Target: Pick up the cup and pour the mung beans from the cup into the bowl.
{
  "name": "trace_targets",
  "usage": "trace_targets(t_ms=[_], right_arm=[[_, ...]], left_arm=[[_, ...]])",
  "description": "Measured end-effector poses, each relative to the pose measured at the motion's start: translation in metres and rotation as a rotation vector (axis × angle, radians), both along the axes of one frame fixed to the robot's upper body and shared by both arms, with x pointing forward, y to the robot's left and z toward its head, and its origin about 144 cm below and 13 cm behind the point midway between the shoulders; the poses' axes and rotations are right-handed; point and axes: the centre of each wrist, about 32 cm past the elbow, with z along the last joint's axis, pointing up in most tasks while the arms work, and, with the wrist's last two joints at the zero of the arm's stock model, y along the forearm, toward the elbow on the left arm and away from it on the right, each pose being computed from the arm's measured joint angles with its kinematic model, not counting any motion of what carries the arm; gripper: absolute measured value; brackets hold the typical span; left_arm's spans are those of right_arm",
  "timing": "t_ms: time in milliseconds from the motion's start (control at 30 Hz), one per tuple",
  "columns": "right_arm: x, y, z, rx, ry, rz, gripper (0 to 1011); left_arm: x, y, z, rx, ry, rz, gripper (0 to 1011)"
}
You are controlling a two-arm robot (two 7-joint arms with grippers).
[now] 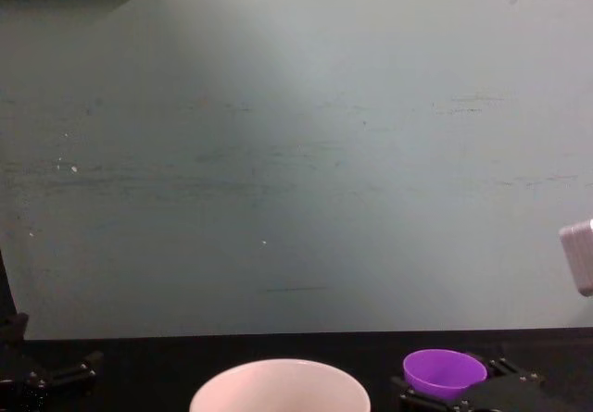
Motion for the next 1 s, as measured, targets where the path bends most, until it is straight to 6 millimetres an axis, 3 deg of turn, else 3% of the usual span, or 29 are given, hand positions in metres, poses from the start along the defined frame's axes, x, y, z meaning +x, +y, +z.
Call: trace_targets(t_ms=[300, 700, 1000], right_arm=[[-0.001, 0.001, 0.006, 0.018, -0.017, -0.007, 1000], [-0.002, -0.002, 0.043, 0.051, -0.103, -0.018, 1000], [0.002, -0.024, 0.054, 0.041, -0.143, -0.095, 1000]], left_arm=[[0.000, 0.000, 0.000, 0.000, 0.000, 0.000, 1000], [0.000, 0.000, 0.000, 0.000, 0.000, 0.000, 1000], [0.000, 0.000, 0.000, 0.000, 0.000, 0.000, 1000]])
